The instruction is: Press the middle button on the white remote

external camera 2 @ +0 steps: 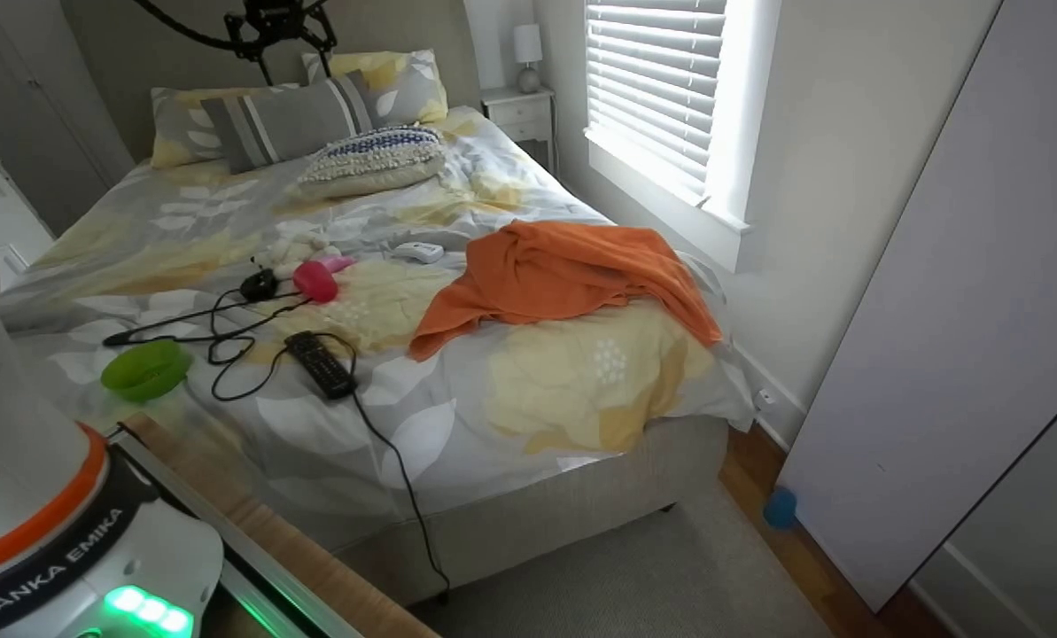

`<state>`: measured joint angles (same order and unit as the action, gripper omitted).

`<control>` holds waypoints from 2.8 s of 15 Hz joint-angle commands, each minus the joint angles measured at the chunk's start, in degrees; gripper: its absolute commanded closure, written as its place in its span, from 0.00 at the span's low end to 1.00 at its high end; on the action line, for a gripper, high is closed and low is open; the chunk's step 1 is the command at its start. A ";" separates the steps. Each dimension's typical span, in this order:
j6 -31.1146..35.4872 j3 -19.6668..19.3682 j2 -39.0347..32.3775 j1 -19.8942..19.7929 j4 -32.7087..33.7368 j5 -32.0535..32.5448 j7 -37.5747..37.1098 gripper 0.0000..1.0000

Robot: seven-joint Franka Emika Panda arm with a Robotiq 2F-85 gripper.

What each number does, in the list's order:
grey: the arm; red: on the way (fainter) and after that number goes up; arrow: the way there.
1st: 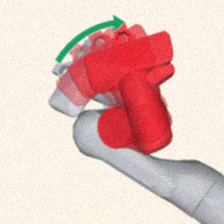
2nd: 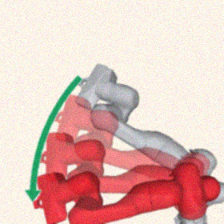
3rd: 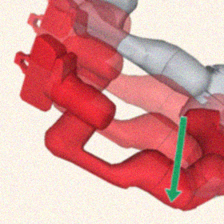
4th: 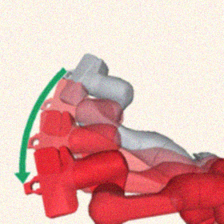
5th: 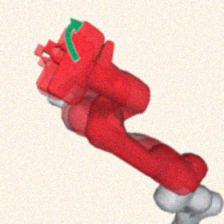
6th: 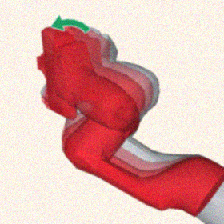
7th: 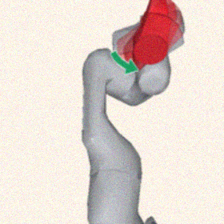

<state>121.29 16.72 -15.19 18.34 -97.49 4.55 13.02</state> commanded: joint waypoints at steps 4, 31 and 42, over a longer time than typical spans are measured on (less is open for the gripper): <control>6.08 0.27 -6.67 -0.81 4.46 -0.58 5.85 0.00; 8.95 -5.09 -59.70 7.28 52.81 1.73 7.30 1.00; 9.43 -11.47 -69.67 10.17 64.12 6.06 6.54 1.00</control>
<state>130.19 7.16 -80.90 27.66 -40.17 8.97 21.63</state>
